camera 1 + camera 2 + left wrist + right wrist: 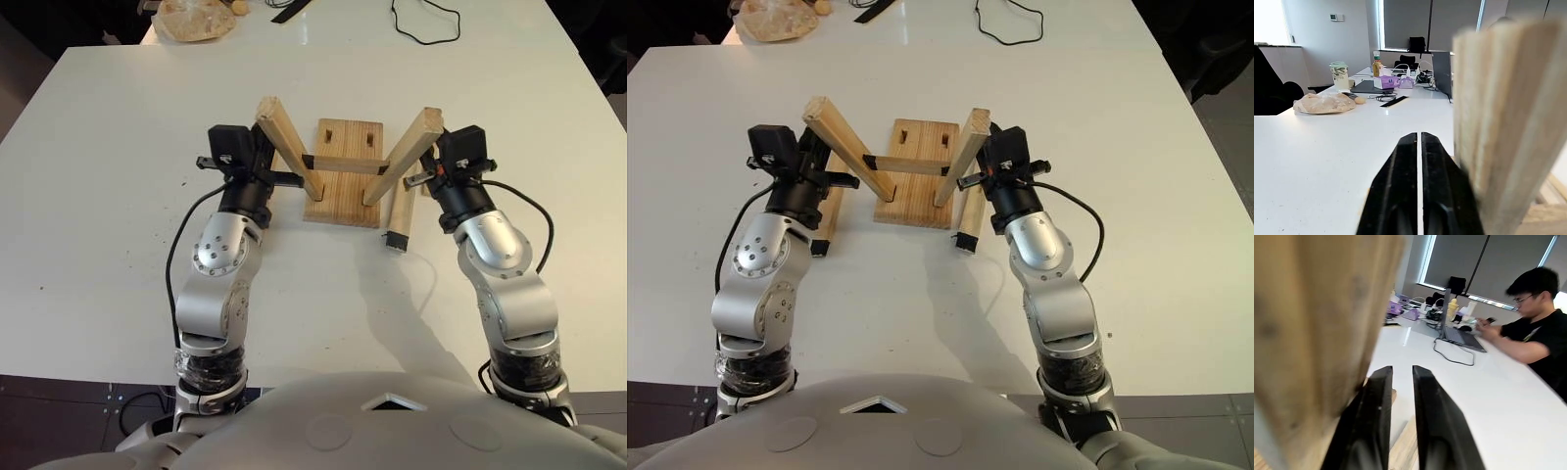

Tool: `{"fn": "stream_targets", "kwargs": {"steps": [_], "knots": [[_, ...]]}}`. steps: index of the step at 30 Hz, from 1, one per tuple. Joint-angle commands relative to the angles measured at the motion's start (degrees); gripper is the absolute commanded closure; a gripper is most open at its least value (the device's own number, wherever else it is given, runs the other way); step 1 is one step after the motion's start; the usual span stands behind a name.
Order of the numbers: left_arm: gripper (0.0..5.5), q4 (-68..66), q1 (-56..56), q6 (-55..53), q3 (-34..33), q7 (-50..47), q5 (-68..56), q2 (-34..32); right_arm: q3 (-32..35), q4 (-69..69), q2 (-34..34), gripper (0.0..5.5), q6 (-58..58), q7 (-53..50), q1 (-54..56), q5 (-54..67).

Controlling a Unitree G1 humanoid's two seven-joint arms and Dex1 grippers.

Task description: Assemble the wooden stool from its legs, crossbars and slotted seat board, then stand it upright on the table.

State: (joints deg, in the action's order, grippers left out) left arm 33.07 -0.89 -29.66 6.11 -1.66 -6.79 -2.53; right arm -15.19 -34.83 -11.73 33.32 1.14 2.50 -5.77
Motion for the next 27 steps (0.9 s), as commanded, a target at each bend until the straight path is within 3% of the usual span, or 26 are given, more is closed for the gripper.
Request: {"fn": "stream_targets", "kwargs": {"steps": [1, 12, 18, 20, 25, 27], "knots": [[5.50, -2.5, -0.4, 2.4, 3.1, 0.5, 2.3, 0.4, -3.2, 6.8, 1.6, 5.41, -2.7, -1.0, 1.8, -3.5], [5.50, -5.8, 2.1, 6.7, 3.9, -1.8, 7.3, 1.6, -1.2, 20.3, 4.7, 5.46, -9.5, -2.9, 4.7, -6.5], [5.50, -2.9, 2.3, 7.7, -7.2, -8.6, 10.1, 1.5, 10.6, 11.2, 4.7, 5.46, -10.1, -6.9, -1.0, -5.7], [5.50, -0.1, 2.0, 6.7, -8.0, -7.9, 10.1, 0.8, 12.1, 5.1, 6.7, 5.46, -8.5, -7.0, -2.3, -4.5], [5.50, 1.4, -2.2, 4.0, -6.4, -6.7, 9.9, 1.4, 11.9, -0.3, 12.6, 5.46, -1.2, -7.9, 3.3, -2.5], [5.50, -0.4, -4.1, 0.2, -3.3, -4.0, 6.0, 3.9, 7.1, 0.9, 15.8, 5.46, 3.7, -4.2, 5.4, 1.5]]}}
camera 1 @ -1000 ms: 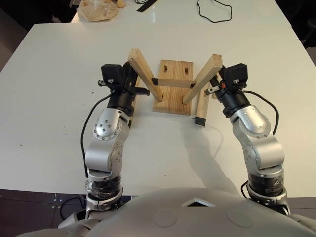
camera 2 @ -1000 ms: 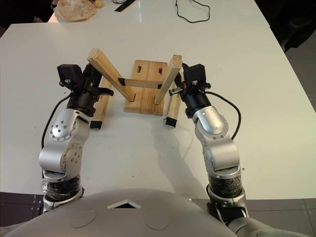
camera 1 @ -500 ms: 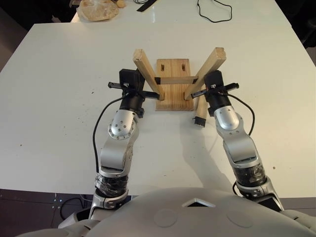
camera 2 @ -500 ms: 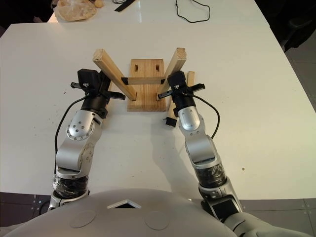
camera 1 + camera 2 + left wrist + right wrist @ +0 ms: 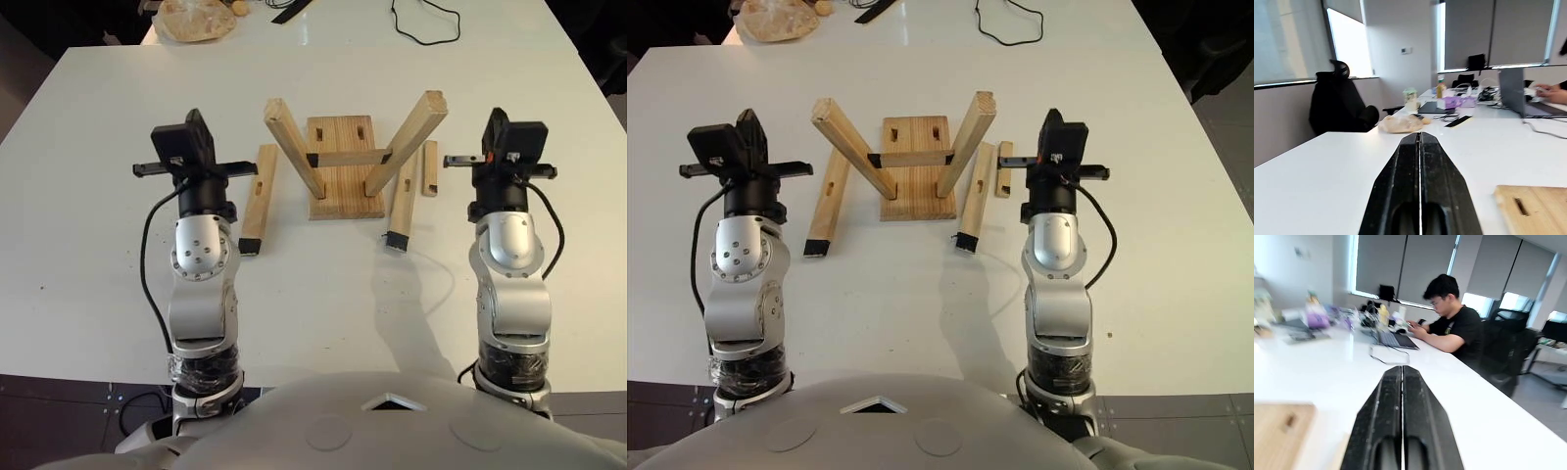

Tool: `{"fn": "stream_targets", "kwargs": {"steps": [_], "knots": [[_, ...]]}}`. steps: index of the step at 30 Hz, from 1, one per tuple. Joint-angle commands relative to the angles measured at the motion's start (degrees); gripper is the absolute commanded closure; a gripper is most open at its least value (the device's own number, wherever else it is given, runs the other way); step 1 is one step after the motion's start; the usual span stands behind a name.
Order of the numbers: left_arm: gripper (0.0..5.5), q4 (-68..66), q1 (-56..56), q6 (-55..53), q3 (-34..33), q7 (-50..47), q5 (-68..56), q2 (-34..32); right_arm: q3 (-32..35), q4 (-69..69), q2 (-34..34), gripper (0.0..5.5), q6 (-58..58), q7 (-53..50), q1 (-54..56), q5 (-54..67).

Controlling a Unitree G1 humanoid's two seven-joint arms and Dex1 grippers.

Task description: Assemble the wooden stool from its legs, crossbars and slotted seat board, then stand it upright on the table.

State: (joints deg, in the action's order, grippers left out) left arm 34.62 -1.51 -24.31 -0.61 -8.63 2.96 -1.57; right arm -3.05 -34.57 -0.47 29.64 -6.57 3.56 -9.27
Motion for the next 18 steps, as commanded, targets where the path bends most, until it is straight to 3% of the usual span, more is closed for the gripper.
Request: {"fn": "stream_targets", "kwargs": {"steps": [1, 5, 12, 14, 18], "knots": [[5.50, -3.0, -4.1, -6.1, 6.9, 5.1, -4.1, 2.9, -8.7, 0.7, 4.6, 5.46, 8.7, 5.8, 4.7, 5.8], [5.50, -3.7, -2.2, -8.2, 13.2, 7.7, -5.2, 4.3, -13.5, 1.9, 1.7, 5.46, 12.8, 9.7, 5.0, 6.0], [5.50, -4.2, -1.1, -8.1, 9.6, 6.2, -4.5, 3.9, -12.6, 2.2, -0.5, 5.46, 13.3, 9.7, 4.5, 5.7], [5.50, -4.2, -1.5, -8.0, 6.0, 3.8, -3.6, 3.9, -8.7, 2.0, -0.7, 5.46, 12.0, 7.5, 4.3, 4.8], [5.50, -3.0, -2.3, -9.9, -5.8, 1.1, -4.0, 1.4, 5.8, 8.3, -4.6, 5.46, 6.8, 3.5, 8.3, 5.1]]}}
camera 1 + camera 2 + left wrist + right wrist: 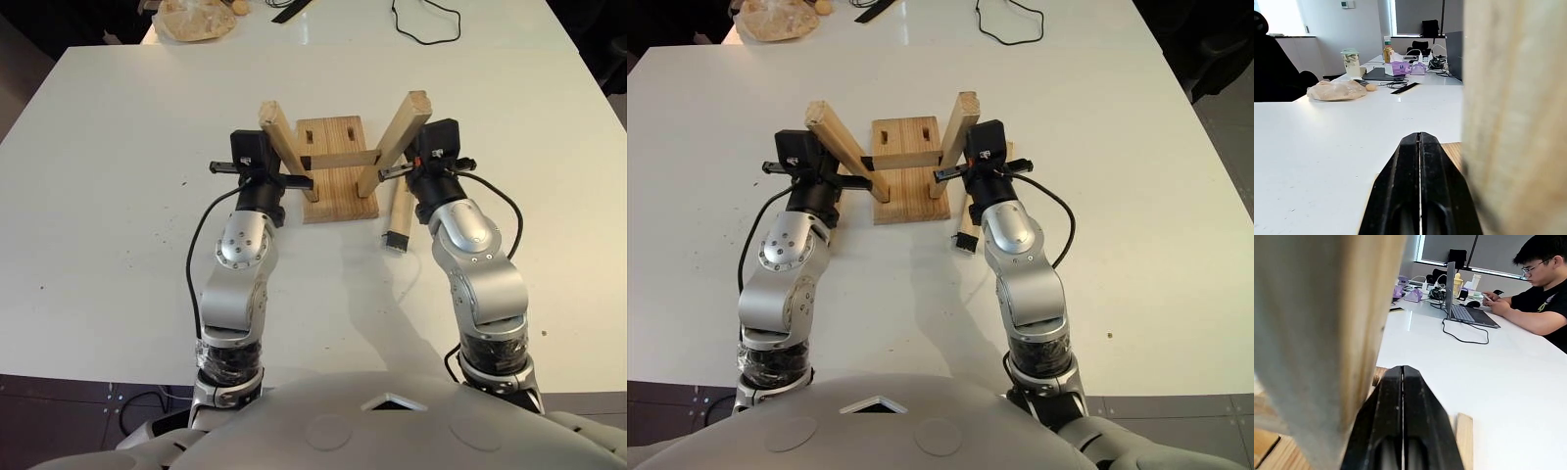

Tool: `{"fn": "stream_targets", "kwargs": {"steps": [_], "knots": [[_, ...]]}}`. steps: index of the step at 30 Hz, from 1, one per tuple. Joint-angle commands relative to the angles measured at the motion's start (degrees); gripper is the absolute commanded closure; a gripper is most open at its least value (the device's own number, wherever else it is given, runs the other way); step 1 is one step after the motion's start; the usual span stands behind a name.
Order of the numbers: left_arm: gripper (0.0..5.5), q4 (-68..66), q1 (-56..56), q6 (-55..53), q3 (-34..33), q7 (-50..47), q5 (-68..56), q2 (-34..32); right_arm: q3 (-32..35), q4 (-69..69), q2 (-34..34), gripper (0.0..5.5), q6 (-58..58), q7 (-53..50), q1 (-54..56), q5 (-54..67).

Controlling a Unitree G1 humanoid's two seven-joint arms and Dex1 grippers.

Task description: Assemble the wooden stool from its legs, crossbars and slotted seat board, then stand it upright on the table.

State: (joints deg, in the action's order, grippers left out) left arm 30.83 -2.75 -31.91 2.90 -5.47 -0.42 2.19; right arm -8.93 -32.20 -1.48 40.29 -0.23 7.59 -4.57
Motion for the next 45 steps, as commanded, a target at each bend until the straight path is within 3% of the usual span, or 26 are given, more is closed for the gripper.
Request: {"fn": "stream_targets", "kwargs": {"steps": [1, 4, 7, 11, 19, 26, 32, 36, 41, 43, 45], "knots": [[5.50, 0.4, -2.5, -4.1, -13.8, -2.2, -3.9, -2.1, 15.0, 9.6, -5.0, 5.46, -5.3, -2.6, 7.5, 1.7], [5.50, -5.4, -12.1, -11.1, -28.7, -1.3, -21.8, -0.5, 18.4, 19.2, -7.5, 5.46, -8.4, 5.3, 16.9, 8.9], [5.50, -6.6, -23.1, -16.7, -33.3, 3.3, -38.3, -4.7, 20.8, 20.5, -6.3, 5.46, -2.9, 17.7, 25.0, 24.1], [5.50, -3.1, -31.0, -25.5, -33.2, 2.1, -56.9, -7.2, 19.9, 16.4, -11.0, 5.46, 1.7, 29.0, 28.0, 34.8], [5.50, -3.8, -34.7, -30.4, -28.4, -7.9, -74.1, -9.4, 16.4, 16.3, -13.9, 5.46, 3.4, 30.0, 31.2, 36.7], [5.50, -7.4, -32.5, -28.6, -23.7, -10.6, -75.5, -11.5, 16.2, 15.0, -12.9, 5.46, 3.5, 29.7, 30.8, 40.4], [5.50, -9.8, -22.6, -30.9, -17.3, -9.2, -71.7, -13.6, 6.8, 17.9, -16.7, 5.46, 1.2, 32.2, 21.4, 33.4], [5.50, -8.6, -20.6, -28.9, -14.8, -7.9, -71.8, -13.5, 5.8, 17.1, -15.9, 5.46, 0.2, 32.7, 20.5, 34.8], [5.50, -6.9, -24.9, -22.0, -17.8, -5.2, -72.2, -15.7, 12.1, 17.6, -14.3, 5.46, -1.6, 31.9, 25.0, 40.2], [5.50, -6.8, -26.7, -18.6, -22.2, -3.5, -74.0, -18.2, 17.9, 21.0, -14.7, 5.46, -3.1, 30.6, 29.0, 42.8], [5.50, -7.7, -26.3, -15.9, -27.6, -1.4, -76.0, -21.2, 19.5, 28.2, -19.2, 5.46, -6.9, 31.7, 31.5, 38.8]]}}
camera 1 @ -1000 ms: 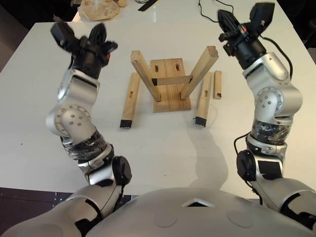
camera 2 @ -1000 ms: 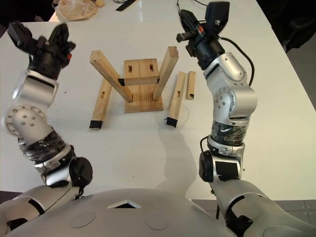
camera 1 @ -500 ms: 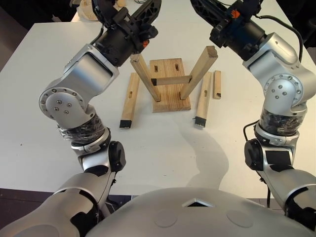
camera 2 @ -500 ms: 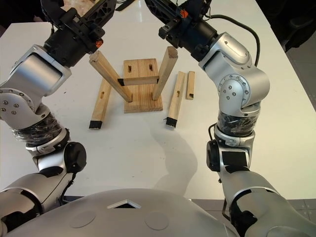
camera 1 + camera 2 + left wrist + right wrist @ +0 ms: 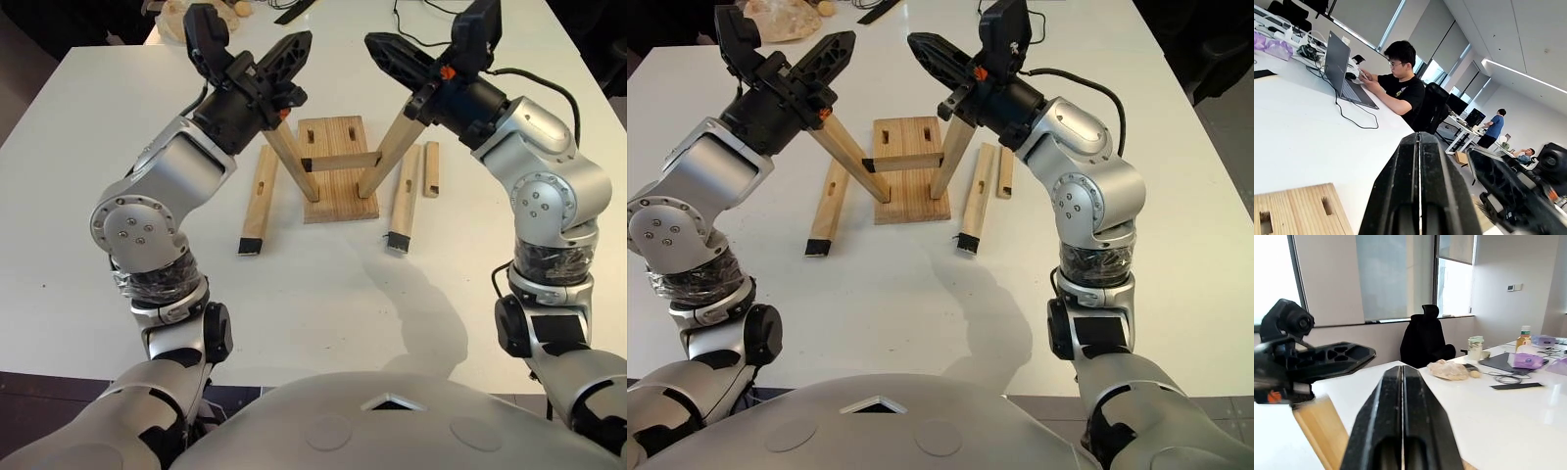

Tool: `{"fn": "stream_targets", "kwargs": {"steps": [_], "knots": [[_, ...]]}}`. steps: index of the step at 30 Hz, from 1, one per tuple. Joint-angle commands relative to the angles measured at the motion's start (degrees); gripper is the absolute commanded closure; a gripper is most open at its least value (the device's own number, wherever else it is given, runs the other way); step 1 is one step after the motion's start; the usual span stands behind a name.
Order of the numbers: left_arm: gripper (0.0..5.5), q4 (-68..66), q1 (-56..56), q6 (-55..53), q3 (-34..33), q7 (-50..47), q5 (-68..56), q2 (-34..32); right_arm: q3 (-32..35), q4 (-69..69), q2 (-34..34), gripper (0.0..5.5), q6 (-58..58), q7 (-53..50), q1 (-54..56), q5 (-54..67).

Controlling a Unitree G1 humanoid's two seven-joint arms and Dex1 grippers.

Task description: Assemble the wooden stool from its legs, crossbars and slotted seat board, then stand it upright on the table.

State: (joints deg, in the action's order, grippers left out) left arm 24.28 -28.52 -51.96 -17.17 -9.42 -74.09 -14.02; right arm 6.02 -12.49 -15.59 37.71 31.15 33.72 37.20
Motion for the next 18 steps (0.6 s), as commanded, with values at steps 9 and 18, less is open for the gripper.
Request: {"fn": "stream_targets", "kwargs": {"steps": [9, 18], "knots": [[5.50, -6.2, 28.1, 4.8, -8.8, 27.4, 9.1, -16.1, -16.9, 34.1, -9.4, 5.46, -32.1, 15.0, -2.9, -27.7], [5.50, 4.2, 43.6, 8.4, 12.0, 36.8, 25.4, -15.5, -23.0, 33.2, -4.2, 5.46, -34.3, 24.1, -4.8, -28.8]]}}
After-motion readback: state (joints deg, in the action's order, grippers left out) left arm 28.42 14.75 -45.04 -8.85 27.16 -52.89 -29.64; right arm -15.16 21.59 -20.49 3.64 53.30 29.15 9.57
